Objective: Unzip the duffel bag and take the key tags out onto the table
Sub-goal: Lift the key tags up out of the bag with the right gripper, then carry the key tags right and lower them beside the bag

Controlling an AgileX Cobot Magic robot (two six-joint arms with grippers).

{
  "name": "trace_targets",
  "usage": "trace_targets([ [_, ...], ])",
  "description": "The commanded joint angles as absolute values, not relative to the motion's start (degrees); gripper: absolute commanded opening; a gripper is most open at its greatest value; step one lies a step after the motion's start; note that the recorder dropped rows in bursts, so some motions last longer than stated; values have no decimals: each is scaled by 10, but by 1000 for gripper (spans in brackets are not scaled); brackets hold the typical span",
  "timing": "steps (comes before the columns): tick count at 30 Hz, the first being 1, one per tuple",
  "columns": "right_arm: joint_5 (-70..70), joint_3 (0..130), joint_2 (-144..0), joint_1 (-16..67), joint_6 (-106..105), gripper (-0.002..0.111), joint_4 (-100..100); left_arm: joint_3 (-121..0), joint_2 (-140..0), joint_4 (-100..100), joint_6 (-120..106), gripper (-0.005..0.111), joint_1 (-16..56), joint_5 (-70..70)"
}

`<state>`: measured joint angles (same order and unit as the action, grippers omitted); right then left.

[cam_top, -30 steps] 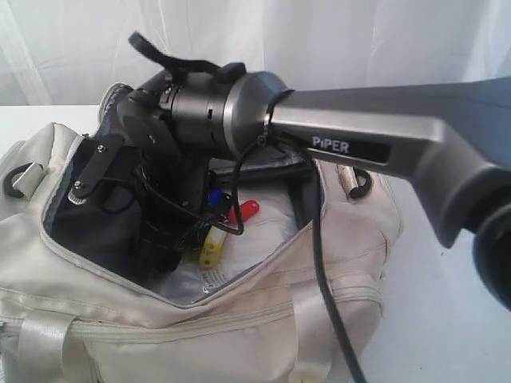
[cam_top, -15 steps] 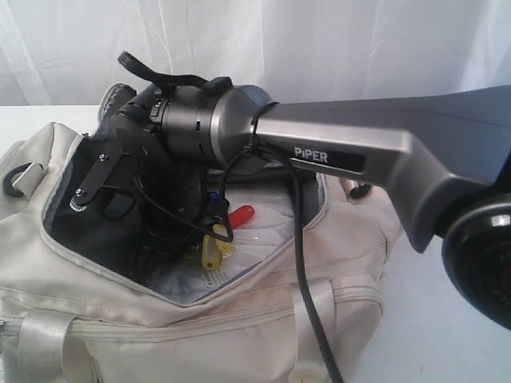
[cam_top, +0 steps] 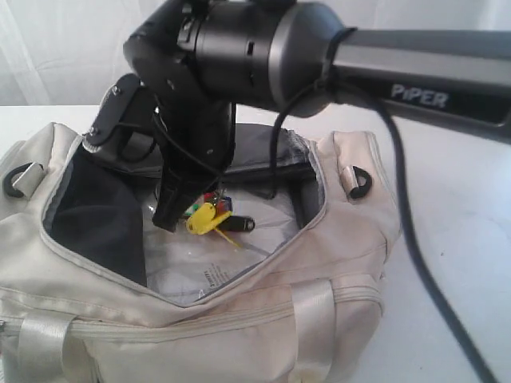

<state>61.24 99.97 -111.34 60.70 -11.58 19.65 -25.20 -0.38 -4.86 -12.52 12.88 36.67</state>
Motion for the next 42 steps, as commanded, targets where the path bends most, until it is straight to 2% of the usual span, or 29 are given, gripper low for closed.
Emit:
trace_targets([
  [1, 602, 999, -1074, 605, -107, 0, 191, -251, 0, -55, -122, 0, 133, 366],
  [6, 600, 999, -1065, 605, -102, 0, 174, -251, 0, -55, -122, 0, 133, 366],
  [11, 539, 999, -1048, 605, -77, 0, 184, -251, 0, -55, -122, 0, 133, 366],
  [17, 522, 999, -991, 602, -38, 0, 293, -251, 0, -55, -122, 0, 133, 366],
  [26, 565, 967, -876, 516, -10, 0, 281, -251, 0, -51, -123, 0, 133, 365],
  [34, 538, 841, -780, 455, 41, 0, 290, -251, 0, -51, -123, 0, 133, 365],
  [42, 531, 766, -706, 399, 143, 0, 408, -251, 0, -48, -123, 0, 133, 365],
])
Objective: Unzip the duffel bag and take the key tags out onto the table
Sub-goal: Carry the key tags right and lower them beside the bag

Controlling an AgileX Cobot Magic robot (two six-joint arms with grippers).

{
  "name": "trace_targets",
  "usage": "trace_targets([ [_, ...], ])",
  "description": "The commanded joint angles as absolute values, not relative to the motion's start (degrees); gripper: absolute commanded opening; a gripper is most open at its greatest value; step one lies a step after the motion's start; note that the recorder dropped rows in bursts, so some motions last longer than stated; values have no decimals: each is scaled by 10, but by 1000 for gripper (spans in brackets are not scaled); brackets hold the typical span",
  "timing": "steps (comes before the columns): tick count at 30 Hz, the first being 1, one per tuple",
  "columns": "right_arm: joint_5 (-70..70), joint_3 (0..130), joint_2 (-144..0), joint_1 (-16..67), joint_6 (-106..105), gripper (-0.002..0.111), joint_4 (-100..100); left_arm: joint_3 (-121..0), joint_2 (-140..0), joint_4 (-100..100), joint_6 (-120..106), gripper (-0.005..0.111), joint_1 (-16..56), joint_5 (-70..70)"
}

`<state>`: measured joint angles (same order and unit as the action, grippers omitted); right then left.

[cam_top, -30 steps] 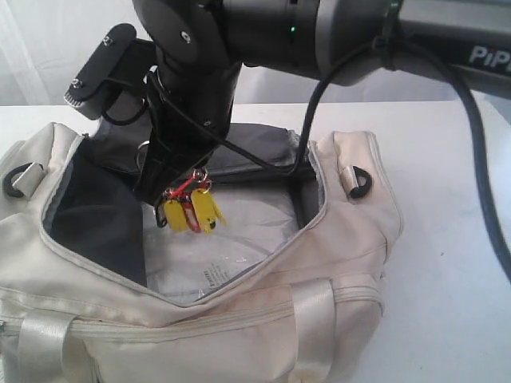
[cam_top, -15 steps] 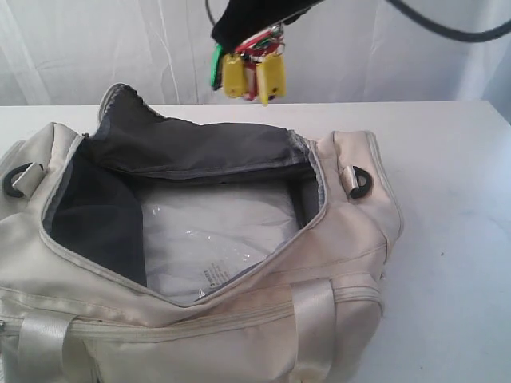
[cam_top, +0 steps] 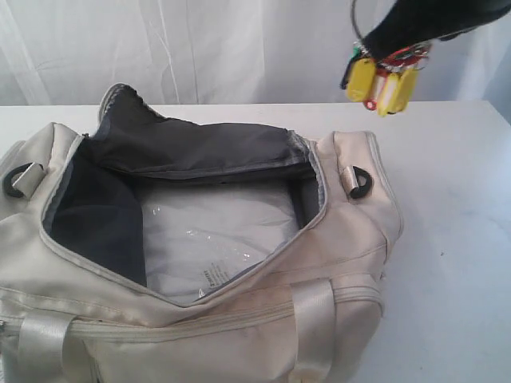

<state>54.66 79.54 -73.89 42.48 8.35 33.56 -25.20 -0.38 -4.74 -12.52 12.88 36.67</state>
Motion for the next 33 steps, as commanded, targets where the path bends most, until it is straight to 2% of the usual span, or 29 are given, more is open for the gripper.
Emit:
trace_targets([
  [1, 531, 757, -700, 395, 148, 0, 416, -251, 0, -48, -123, 0, 133, 365],
  [14, 533, 653, -607, 331, 218, 0, 463, -251, 0, -47, -123, 0, 133, 369],
  [19, 488, 606, -583, 320, 243, 0, 467, -251, 0, -47, -123, 0, 133, 369],
  [26, 452, 557, -607, 319, 281, 0, 467, -251, 0, -47, -123, 0, 133, 369],
  [33, 458, 546, -698, 311, 291, 0, 433, -251, 0, -47, -123, 0, 133, 369],
])
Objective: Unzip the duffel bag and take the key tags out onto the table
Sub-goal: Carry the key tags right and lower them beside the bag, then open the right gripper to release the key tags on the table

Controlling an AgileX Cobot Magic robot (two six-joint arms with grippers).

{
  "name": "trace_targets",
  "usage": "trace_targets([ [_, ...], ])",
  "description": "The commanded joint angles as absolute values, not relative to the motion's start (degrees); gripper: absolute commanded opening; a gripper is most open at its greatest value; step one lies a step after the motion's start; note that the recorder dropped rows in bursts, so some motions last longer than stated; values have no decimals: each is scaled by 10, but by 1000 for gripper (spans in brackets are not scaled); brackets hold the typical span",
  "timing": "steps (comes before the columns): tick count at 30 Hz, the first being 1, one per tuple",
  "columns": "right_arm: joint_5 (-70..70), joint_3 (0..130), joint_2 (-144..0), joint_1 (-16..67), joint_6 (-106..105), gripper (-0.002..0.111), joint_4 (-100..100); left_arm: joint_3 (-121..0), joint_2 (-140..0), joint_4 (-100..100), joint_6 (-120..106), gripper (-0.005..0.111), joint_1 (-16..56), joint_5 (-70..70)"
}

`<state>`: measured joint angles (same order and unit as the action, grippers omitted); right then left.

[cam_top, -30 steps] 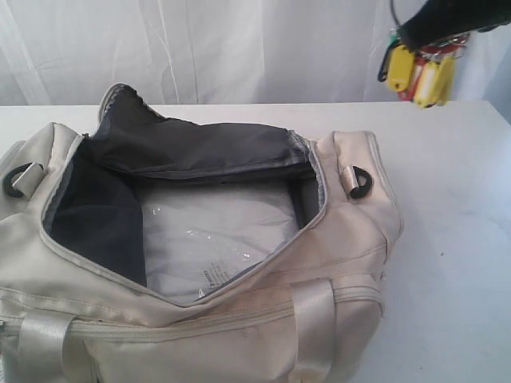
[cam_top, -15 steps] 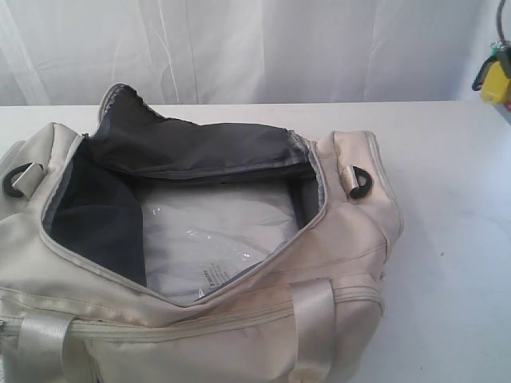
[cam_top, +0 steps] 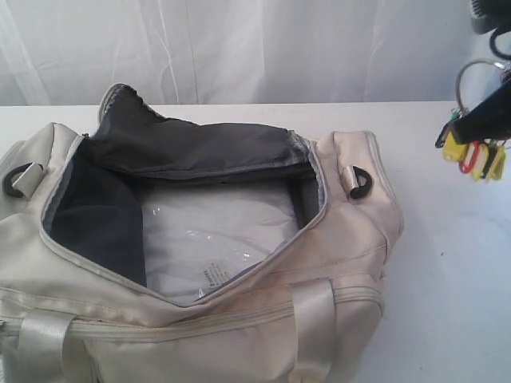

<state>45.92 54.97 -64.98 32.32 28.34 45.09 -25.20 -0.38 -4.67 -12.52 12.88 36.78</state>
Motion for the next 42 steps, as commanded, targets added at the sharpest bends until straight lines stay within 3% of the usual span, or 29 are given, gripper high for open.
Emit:
trace_targets([
  [1, 459, 546, -717, 304, 287, 0, 423, -251, 0, -47, -123, 0, 133, 369],
  [12, 457, 546, -890, 280, 92, 0, 185, -251, 0, -47, -123, 0, 133, 370],
  [19, 442, 549, -979, 280, 83, 0, 158, -251, 0, -47, -123, 0, 133, 370],
  [42, 459, 549, -1001, 309, 72, 0, 143, -251, 0, -47, -123, 0, 133, 370],
])
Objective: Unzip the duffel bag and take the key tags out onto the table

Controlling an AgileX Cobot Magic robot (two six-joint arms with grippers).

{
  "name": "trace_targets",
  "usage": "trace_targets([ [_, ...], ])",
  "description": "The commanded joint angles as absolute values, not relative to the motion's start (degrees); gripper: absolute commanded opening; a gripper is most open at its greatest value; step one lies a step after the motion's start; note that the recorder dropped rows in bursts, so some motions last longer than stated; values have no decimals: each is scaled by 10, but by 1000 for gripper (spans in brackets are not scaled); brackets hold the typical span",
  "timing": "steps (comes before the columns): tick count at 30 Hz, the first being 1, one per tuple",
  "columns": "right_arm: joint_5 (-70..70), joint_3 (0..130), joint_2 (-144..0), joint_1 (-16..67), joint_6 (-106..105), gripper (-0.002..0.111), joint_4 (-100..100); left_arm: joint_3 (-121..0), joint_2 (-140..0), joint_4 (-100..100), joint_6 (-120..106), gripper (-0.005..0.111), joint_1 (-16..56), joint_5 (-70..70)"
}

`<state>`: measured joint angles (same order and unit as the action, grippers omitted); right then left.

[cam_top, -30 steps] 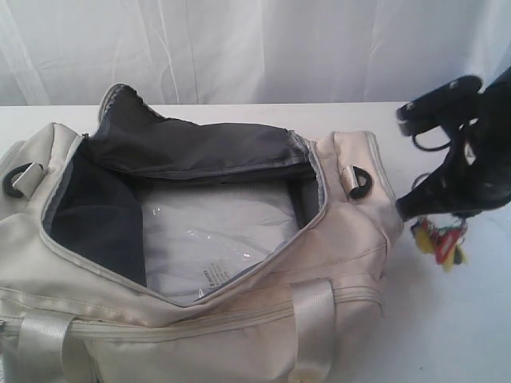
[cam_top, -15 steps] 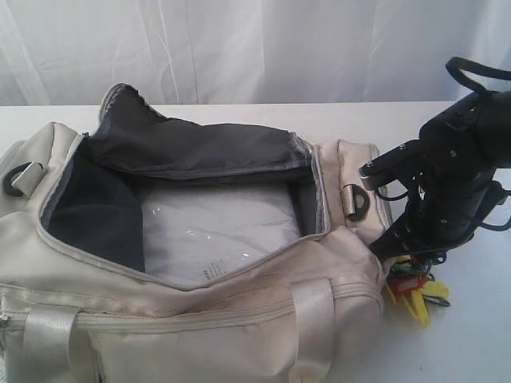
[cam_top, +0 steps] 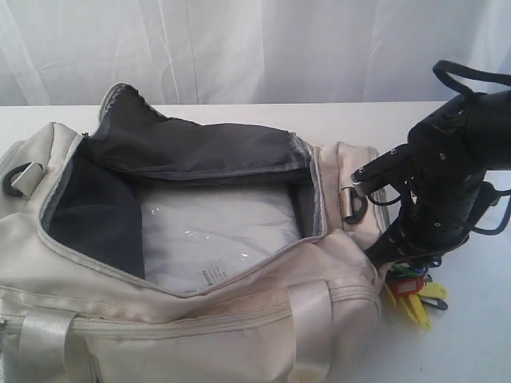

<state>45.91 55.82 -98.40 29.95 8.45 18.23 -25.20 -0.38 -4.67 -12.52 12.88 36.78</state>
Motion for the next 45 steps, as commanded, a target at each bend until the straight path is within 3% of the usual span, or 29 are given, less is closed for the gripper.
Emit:
trace_targets([
  [1, 462, 549, -1001, 309, 72, 0, 144, -251, 0, -47, -123, 0, 133, 370],
  [9, 488, 569, -1001, 309, 72, 5, 154, -251, 0, -47, -123, 0, 133, 370],
  [12, 499, 577, -1001, 309, 72, 19, 152, -251, 0, -47, -123, 0, 133, 370],
  [16, 515, 594, -1000, 309, 72, 45, 146, -251, 0, -47, -123, 0, 133, 370],
  [21, 533, 623, -977, 309, 72, 65, 117, -251, 0, -47, -123, 0, 133, 370],
  [41, 485, 645, -734, 309, 47, 66, 71, -251, 0, -47, -124, 0, 133, 370],
  [43, 476, 645, -727, 309, 47, 62, 71, -251, 0, -47, -124, 0, 133, 370],
  [45, 475, 645, -725, 309, 47, 52, 71, -251, 0, -47, -124, 0, 133, 370],
])
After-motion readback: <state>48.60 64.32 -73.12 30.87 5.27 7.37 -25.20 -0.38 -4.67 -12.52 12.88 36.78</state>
